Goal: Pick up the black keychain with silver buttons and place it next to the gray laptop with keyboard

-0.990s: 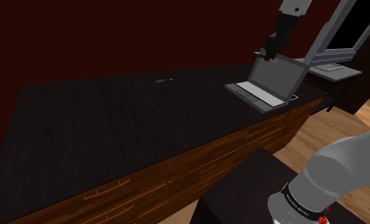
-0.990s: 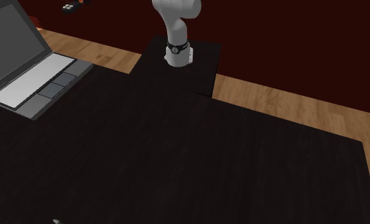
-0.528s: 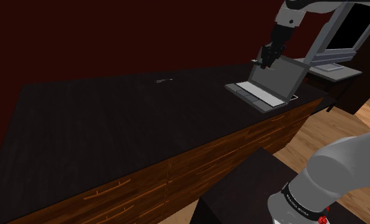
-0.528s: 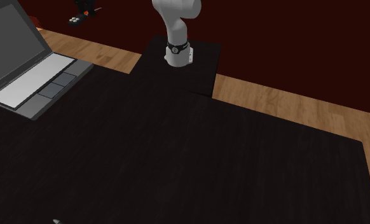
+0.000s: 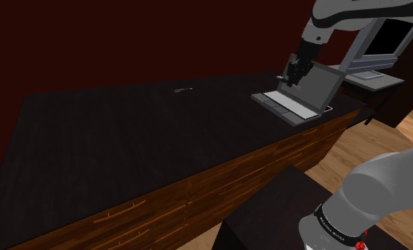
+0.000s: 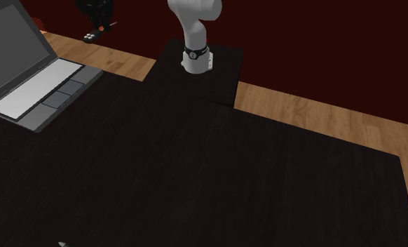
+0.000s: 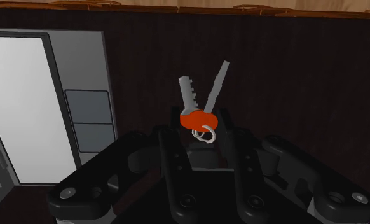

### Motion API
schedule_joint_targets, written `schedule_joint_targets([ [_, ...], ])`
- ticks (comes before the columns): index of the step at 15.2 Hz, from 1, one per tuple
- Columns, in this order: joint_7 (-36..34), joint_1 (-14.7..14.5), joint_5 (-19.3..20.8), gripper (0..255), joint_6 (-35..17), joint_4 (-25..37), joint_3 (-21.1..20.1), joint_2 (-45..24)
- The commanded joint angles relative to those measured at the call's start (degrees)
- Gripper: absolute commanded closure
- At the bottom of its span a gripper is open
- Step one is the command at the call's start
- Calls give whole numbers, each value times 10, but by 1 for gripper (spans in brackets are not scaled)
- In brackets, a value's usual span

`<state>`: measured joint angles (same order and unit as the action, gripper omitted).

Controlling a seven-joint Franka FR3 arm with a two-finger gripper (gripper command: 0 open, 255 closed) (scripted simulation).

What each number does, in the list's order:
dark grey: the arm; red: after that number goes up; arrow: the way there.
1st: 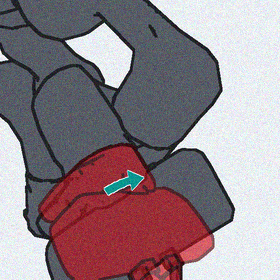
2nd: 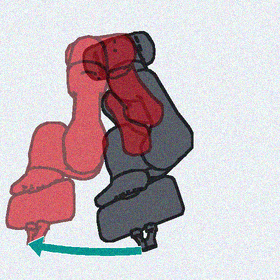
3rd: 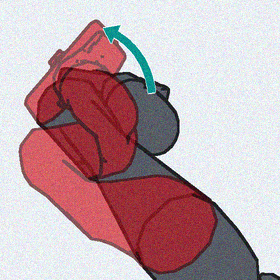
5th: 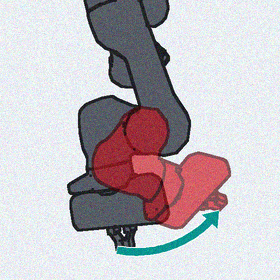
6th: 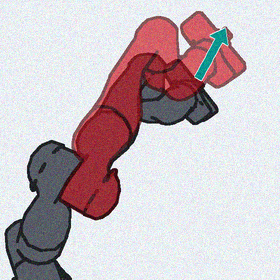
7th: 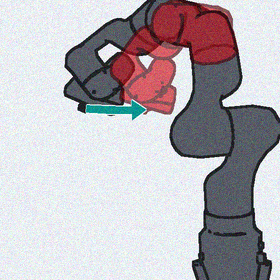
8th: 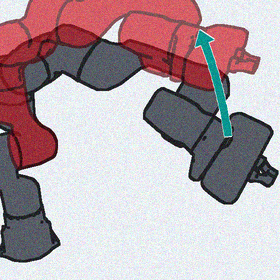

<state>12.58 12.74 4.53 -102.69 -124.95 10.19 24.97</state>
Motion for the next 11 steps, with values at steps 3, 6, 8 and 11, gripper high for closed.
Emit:
schedule_joint_targets([
  [3, 0, 1, 1, 255, -31, -30, 2, -1],
  [6, 0, 1, 2, 255, -54, -52, 3, -2],
  [8, -1, 2, 3, 255, -70, -66, 4, -3],
  [11, -1, 2, 3, 255, -94, -87, 6, -7],
])
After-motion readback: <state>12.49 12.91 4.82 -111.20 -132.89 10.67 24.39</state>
